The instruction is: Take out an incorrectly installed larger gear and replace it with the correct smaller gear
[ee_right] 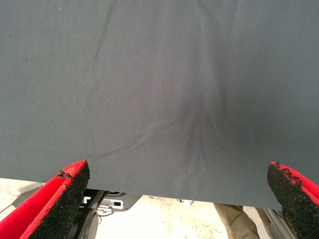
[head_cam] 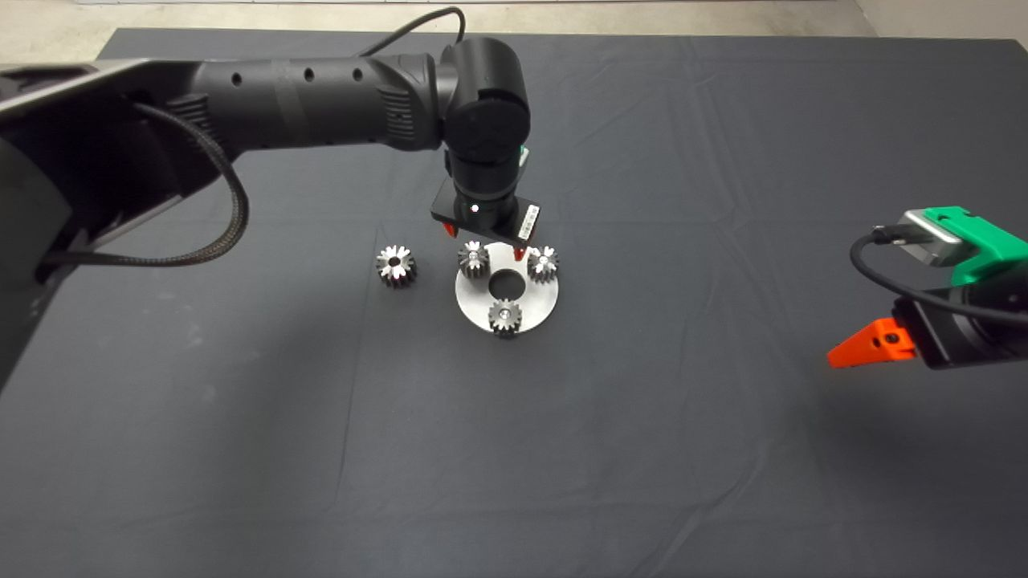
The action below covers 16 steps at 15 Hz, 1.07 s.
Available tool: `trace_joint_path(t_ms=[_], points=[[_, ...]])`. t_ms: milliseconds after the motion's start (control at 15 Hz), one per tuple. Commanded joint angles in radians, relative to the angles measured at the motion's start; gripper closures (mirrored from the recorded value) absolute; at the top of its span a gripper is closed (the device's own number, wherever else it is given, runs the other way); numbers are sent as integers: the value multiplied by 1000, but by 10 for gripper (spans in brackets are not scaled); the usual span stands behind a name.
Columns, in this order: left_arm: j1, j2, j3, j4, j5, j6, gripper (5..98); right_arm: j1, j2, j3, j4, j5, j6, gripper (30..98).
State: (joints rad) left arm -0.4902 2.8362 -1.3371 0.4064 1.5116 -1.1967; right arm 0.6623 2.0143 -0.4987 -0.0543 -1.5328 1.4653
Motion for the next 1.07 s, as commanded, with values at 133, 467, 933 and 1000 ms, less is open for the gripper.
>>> trace_joint_path(t_ms=[133,467,933,1000], points=[[-44,-147,203,-24,7,-106,228,19,-7,0,25,-125,-2,345],[-74,-223,379,-27,10,-196,162,19,-4,15,27,-124,0,345],[-80,-303,624,-47,16,-349,61,19,43,118,24,-121,13,345],[-80,-321,658,-47,16,-380,61,19,67,128,22,-121,21,345]])
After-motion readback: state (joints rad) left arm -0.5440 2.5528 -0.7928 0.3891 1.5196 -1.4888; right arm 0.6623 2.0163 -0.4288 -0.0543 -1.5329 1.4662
